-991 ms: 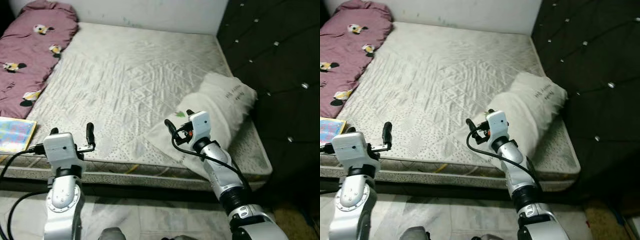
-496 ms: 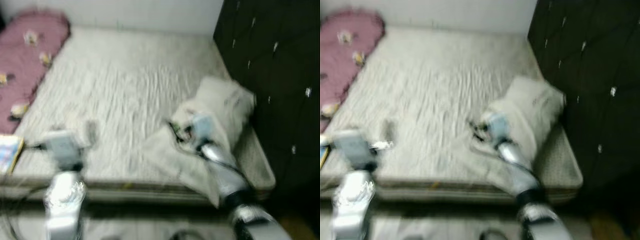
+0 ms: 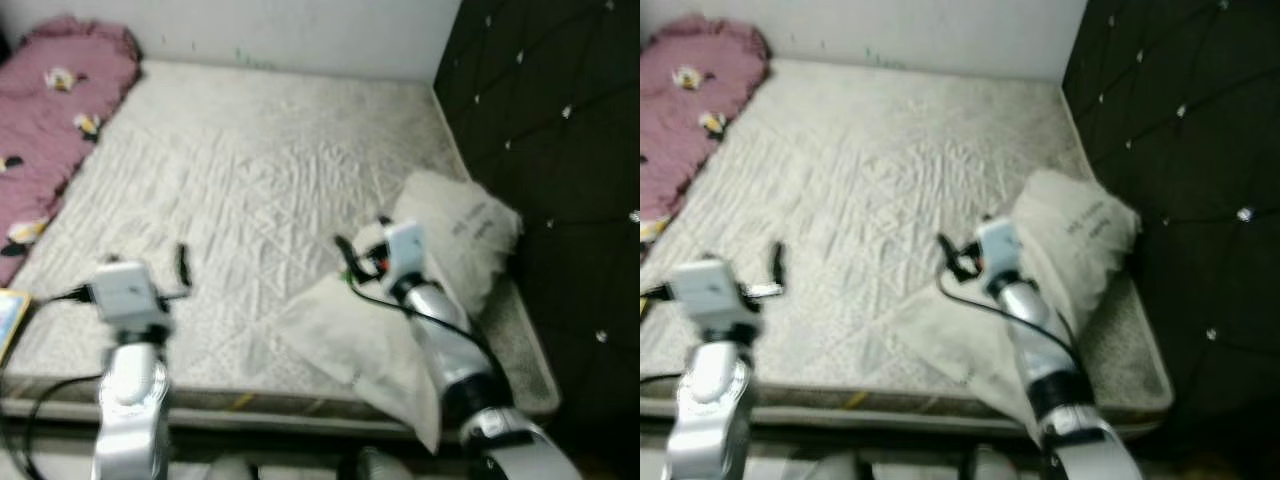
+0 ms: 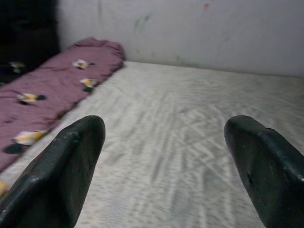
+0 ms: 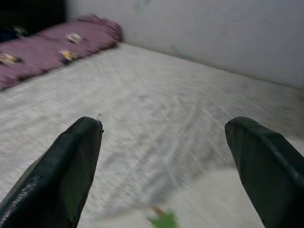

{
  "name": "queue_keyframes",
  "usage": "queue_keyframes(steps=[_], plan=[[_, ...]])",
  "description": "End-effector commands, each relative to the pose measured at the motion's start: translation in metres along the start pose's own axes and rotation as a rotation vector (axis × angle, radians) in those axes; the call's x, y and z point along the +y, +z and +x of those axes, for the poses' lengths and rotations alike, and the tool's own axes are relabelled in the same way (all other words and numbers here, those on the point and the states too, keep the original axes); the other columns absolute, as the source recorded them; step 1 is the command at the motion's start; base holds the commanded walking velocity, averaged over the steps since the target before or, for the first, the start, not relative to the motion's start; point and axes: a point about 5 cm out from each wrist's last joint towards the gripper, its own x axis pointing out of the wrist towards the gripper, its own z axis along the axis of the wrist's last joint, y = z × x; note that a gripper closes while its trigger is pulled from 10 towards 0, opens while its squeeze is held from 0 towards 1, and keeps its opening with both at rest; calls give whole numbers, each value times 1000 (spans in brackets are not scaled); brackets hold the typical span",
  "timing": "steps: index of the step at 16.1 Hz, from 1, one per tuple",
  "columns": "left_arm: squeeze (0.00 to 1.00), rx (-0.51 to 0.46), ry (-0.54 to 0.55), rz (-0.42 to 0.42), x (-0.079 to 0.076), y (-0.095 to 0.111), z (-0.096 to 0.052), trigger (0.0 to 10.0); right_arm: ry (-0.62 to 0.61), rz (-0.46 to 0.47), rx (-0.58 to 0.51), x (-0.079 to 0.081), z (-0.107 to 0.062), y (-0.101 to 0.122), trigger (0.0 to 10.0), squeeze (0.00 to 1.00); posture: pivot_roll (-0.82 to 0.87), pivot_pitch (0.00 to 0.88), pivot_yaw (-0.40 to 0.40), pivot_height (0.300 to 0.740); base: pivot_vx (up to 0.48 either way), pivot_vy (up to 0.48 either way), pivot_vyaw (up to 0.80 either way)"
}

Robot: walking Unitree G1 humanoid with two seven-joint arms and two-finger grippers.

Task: Clean up the room

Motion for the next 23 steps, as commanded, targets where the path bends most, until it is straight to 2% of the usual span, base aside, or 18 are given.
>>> queue_keyframes(steps=[1,4,15,17,19,20,22,23], plan=[[0,1,9,26,5,0,0,10000,6,6,-15,3,3,4,10000,0,42,41,-54,740,0,0,0],[0,2,9,27,4,0,0,10000,3,7,-14,2,3,4,10000,0,41,42,-54,740,0,-82,0],[0,10,4,26,4,-1,2,10000,-3,4,-17,1,3,5,10000,0,38,42,-53,740,0,-330,0],[0,19,34,27,7,-2,1,10000,-23,0,-31,-3,2,7,10000,0,35,40,-50,740,0,0,0],[0,38,88,38,18,-5,-4,10000,-64,-3,-58,-11,-5,12,10000,0,29,38,-47,740,0,0,0],[0,58,126,67,26,-9,-12,10000,-98,-6,-67,-17,-12,13,10000,0,22,38,-43,740,0,0,0],[0,72,130,82,31,-13,-21,10000,-143,2,-66,-25,-19,14,10000,0,17,35,-43,740,0,0,0],[0,105,174,97,39,-20,-32,10000,-191,13,-64,-35,-29,15,10000,0,12,30,-44,740,0,0,0]])
